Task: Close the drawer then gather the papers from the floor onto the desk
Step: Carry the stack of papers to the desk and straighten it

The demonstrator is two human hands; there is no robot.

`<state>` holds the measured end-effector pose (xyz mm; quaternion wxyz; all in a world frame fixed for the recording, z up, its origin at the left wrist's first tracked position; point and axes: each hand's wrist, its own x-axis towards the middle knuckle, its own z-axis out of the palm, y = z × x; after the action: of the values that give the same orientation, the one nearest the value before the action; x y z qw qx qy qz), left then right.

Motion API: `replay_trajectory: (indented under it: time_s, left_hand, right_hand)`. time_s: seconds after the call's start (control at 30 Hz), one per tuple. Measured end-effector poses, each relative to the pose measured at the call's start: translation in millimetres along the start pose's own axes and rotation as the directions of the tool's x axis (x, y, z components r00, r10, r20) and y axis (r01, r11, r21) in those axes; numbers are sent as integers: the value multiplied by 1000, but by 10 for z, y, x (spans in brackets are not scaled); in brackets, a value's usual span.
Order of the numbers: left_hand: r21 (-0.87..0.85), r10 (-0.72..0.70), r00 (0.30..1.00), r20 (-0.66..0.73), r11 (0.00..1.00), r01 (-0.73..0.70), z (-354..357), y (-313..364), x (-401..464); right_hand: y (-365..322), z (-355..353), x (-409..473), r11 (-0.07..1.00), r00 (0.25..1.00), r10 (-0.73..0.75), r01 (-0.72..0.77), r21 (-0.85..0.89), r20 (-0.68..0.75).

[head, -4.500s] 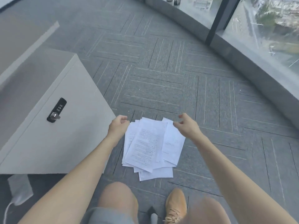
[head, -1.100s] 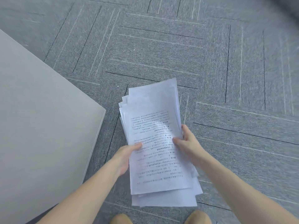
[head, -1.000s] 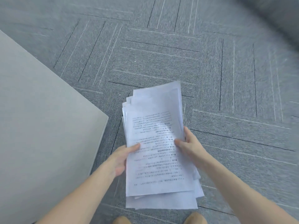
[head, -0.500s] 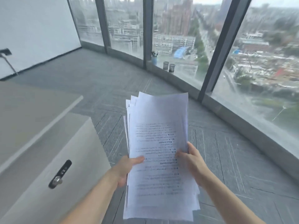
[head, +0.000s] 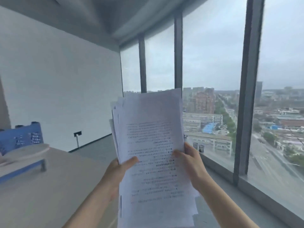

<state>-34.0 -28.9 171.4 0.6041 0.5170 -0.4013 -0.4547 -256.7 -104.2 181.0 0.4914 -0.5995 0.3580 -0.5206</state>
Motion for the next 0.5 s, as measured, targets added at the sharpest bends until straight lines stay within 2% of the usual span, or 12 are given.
replay_trajectory:
  time_s: [0.1,0.17,0.3,0.5]
  left_hand:
    - [-63,20,997,-69,998,-25,-505,606,-611]
    - [-6,92,976,-197,995,-95,-836,922,-990]
    - [171,296,849,-437,954,-245,-1498,1415,-1793]
    - [318,446,680,-583,894,-315,-2189,1972,-2894]
  right_hand:
    - [-541,630,-197,996,990,-86,81,45,109]
    - [-863,1067,-342,990,974,-132,118,83,186]
    - [-1430,1937,-701,976,920,-195,149,159,339]
    - [-1967,2981,-1191,944,775,-303,166,284,554]
